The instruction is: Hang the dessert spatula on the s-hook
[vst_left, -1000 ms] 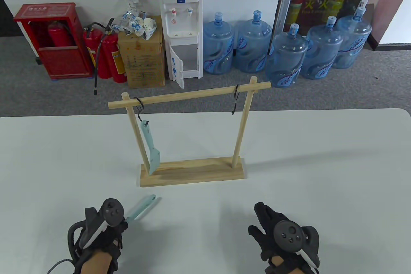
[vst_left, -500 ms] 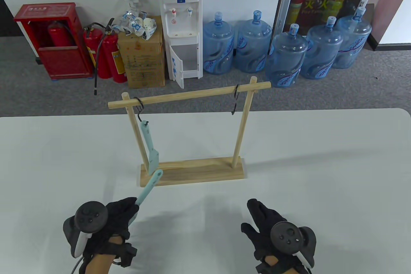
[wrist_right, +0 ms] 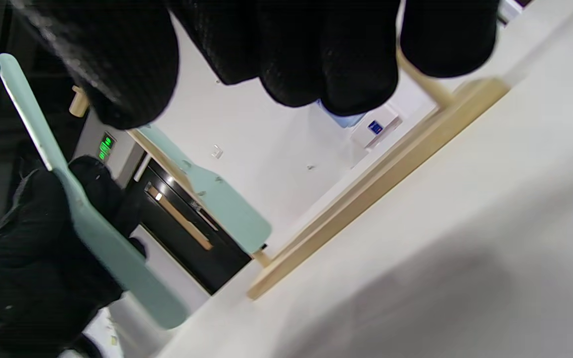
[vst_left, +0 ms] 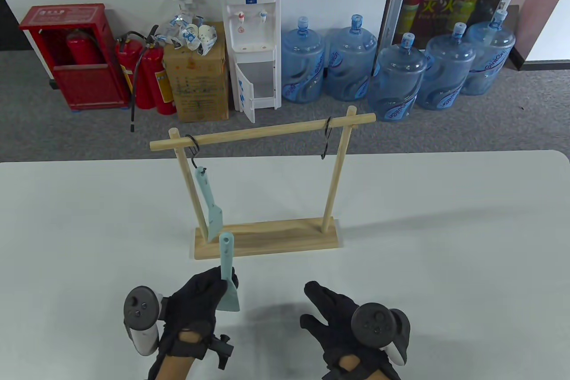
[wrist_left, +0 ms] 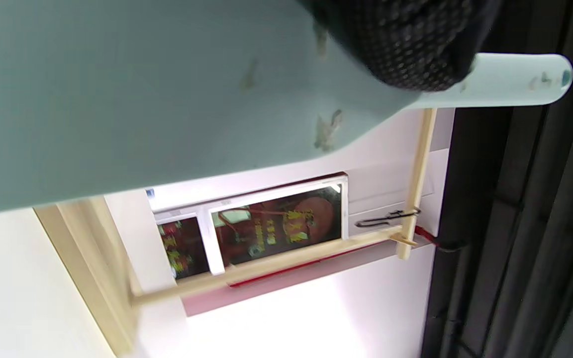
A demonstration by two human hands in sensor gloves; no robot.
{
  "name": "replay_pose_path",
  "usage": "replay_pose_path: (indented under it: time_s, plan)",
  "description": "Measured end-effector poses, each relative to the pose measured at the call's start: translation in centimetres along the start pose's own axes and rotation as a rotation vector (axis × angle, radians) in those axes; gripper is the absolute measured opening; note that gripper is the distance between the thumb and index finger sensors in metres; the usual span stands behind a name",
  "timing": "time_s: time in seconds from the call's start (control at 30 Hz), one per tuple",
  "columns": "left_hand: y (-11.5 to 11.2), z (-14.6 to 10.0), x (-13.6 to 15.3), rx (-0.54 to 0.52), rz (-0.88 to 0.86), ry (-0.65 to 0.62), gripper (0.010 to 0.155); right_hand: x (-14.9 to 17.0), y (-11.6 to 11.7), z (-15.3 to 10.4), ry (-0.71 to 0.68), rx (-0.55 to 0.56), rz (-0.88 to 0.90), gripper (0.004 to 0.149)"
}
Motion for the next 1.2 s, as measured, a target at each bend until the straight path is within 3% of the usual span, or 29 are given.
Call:
replay_pose_path:
  time_s: [0.13, 0.3, 0.53, 0.67, 0.97, 1.2]
  plan:
    - [-2.7, 0.0, 1.1, 0.023, -0.083, 0.02, 0.048, -0.9, 0.6, 0.0, -0.011, 0.007, 0.118, 0.062]
    - [-5.6, -0.1, 2.3, 0.078, -0.184, 0.045, 0.048, -2.3, 1.4, 0.2, -0.058, 0.013, 0.061, 0.061]
    - [-7.0, -0.3, 2.9, 0.133, -0.233, 0.082, 0.049, -3.8, 1.9, 0.1, -0.095, 0.051, -0.065, 0.058]
    - [-7.1, -0.2, 3.0, 0.149, -0.236, 0.091, 0.049, -3.4, 1.8, 0.2, -0.083, 0.047, -0.032, 0.053]
    - [-5.7, -0.3, 1.8, 0.119, 0.008, 0.061, 0.049, -3.0, 0.9, 0.4, -0.084, 0.047, -0.008, 0.051]
    - [-2.8, -1.0, -0.2, 0.068, 0.521, -0.005, 0.053, -1.5, -1.0, 0.6, -0.031, 0.082, 0.058, 0.052]
Point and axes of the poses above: the tracker on the back of each hand, its own x axis roughly to the little-finger side, its own z axis roughly from the wrist to the fingertips, y = z × x, the point moved 4 cm from there along z, roughly from the wrist to the fingertips, and after that the axes turned 15 degrees about -z, right-handed, at the moved point
